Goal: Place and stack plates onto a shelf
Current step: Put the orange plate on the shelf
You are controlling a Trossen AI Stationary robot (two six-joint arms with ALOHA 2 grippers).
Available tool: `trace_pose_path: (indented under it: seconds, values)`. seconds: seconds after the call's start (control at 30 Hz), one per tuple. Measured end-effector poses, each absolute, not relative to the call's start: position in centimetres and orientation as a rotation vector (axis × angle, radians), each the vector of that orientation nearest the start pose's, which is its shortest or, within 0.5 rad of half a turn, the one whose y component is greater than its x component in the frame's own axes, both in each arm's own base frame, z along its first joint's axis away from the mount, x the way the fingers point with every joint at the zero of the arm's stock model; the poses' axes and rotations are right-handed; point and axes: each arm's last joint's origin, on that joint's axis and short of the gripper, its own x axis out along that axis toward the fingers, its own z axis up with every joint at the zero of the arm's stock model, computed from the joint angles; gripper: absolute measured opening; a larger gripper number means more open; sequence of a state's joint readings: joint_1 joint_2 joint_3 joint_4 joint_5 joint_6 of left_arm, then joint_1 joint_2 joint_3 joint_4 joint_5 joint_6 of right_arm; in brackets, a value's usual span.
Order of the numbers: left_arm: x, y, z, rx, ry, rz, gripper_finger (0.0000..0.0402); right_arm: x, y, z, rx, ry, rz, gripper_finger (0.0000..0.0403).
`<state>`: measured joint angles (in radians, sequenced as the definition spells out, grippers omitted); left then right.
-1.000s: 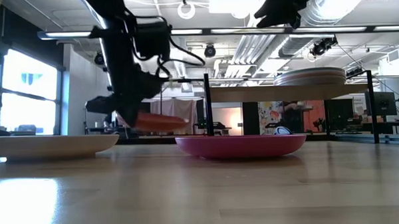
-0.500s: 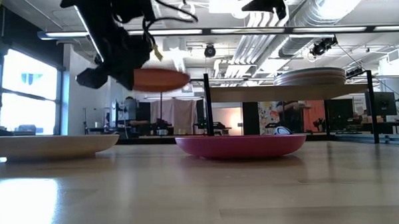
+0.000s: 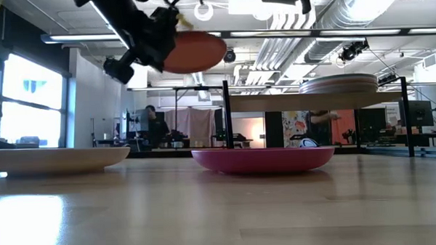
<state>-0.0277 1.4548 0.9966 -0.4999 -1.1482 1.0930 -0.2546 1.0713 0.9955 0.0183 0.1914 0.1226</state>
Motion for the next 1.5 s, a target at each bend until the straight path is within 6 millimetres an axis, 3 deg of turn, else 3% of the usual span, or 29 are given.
trace_pose_path:
  seconds: [0.3,1.03,1.5]
  values:
    - [29.8,1.8,26.1,1.581,1.297,0.512,0.0001,23.8,-7.1,36.2,0.118,0.064,-0.548,0.0161]
    - [30.6,1.8,27.0,1.701,1.248,0.447,0.0001,26.4,-7.8,33.7,0.199,0.135,-0.584,0.0159]
    - [30.9,1.7,27.0,1.686,1.174,0.404,0.0001,26.4,-7.8,33.9,0.218,0.108,-0.601,0.0073]
